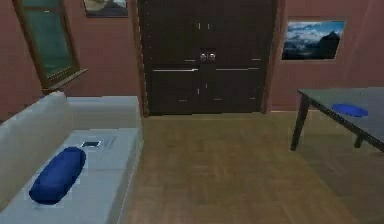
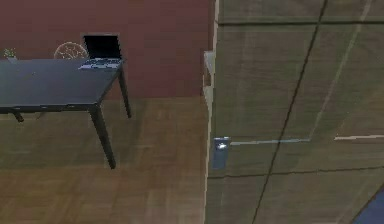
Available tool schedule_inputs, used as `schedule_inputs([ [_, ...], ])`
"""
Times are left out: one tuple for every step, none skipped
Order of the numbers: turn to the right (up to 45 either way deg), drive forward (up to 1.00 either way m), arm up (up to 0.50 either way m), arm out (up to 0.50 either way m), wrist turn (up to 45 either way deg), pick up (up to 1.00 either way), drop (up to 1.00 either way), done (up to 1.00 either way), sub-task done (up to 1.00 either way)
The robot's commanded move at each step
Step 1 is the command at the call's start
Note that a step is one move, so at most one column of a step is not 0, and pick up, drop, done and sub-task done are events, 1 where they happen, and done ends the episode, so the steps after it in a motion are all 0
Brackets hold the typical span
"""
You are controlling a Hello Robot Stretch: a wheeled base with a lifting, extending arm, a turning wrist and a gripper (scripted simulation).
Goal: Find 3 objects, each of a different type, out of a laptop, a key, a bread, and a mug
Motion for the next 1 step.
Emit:
schedule_inputs([
  [45.0, 0.00, 0.00, 0.00, 0.0, 0.00, 0.00, 0.00, 0.00],
])
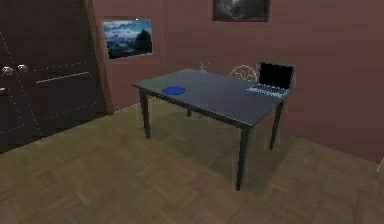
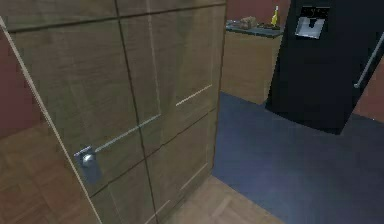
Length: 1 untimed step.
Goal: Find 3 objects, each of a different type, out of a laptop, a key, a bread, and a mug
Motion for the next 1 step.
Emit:
schedule_inputs([
  [21.0, 0.00, 0.00, 0.00, 0.0, 0.00, 0.00, 0.00, 0.00],
])
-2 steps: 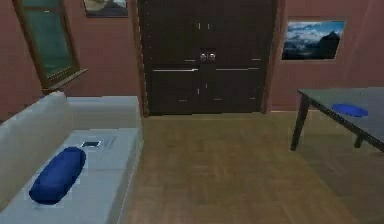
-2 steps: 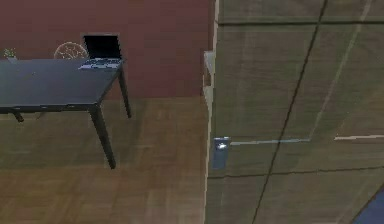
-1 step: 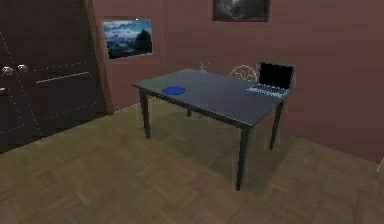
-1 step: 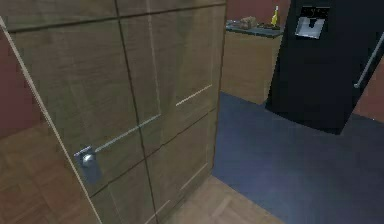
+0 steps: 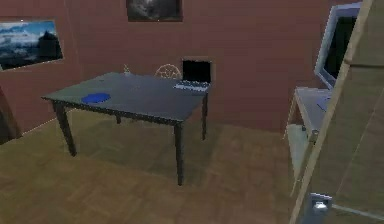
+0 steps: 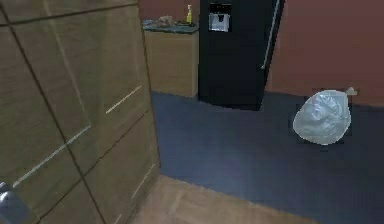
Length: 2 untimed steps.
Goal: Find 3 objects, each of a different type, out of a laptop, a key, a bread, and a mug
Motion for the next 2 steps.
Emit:
schedule_inputs([
  [0.0, 0.85, 0.00, 0.00, 0.0, 0.00, 0.00, 0.00, 0.00],
  [0.0, 0.00, 0.00, 0.00, 0.0, 0.00, 0.00, 1.00, 0.00],
])
